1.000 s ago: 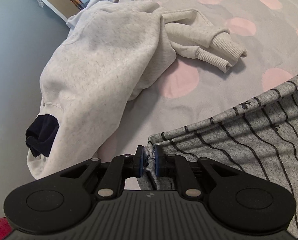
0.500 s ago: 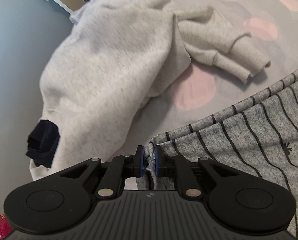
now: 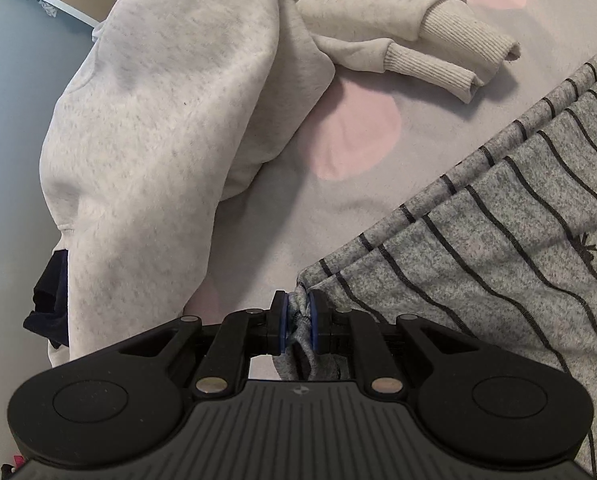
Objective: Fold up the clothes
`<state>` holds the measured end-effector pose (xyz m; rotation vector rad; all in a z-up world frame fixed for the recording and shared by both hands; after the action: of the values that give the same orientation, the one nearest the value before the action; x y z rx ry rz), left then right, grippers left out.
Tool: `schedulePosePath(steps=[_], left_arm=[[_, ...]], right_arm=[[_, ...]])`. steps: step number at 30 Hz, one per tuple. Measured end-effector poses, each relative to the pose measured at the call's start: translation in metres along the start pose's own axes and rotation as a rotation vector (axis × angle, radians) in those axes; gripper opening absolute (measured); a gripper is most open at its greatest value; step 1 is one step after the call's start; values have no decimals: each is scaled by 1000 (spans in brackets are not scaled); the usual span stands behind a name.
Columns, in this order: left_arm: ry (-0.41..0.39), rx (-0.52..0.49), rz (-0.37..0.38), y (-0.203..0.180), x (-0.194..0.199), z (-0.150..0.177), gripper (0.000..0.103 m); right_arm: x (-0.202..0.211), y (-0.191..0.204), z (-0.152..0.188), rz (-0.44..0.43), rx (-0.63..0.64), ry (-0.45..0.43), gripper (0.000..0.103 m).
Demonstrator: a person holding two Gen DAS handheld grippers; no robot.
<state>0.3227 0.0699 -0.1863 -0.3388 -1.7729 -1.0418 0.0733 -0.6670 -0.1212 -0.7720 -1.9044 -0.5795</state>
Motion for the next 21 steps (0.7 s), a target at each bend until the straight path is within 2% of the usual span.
schedulePosePath(steps=[4, 6, 9, 10, 14, 19, 21], left_arm=[[5, -7, -7, -1, 0, 4, 10], [4, -9, -12, -2, 0, 5, 10], [1, 5, -17, -1, 4, 8, 14], [0, 10, -18, 0, 5, 9, 14], [-13, 55, -37, 7, 18, 14, 24], [-78, 100, -12, 12, 46, 14, 29], [-104, 95, -8, 7, 57, 8, 31]], right_arm=[[4, -4, 23, -31, 45, 29, 51], [2, -2, 36, -57, 62, 46, 64], [-5, 6, 50, -62, 110, 51, 75], [-10, 9, 53, -56, 125, 58, 76], [-36, 17, 68, -86, 108, 129, 76], [-57, 17, 72, -97, 70, 157, 73], [-55, 24, 72, -101, 89, 144, 51]])
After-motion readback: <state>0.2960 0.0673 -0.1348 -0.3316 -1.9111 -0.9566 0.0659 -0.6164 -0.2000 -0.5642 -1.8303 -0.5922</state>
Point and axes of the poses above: each gripper's, at about its wrist camera, not at the fingertips, and x roughly against the way its jaws point, y to its left, z to its underside, the point moved 10 cm from there along -x, roughly the way its jaws point, and after that the axes turned 2 degrees about y, right-handed, at the moved point
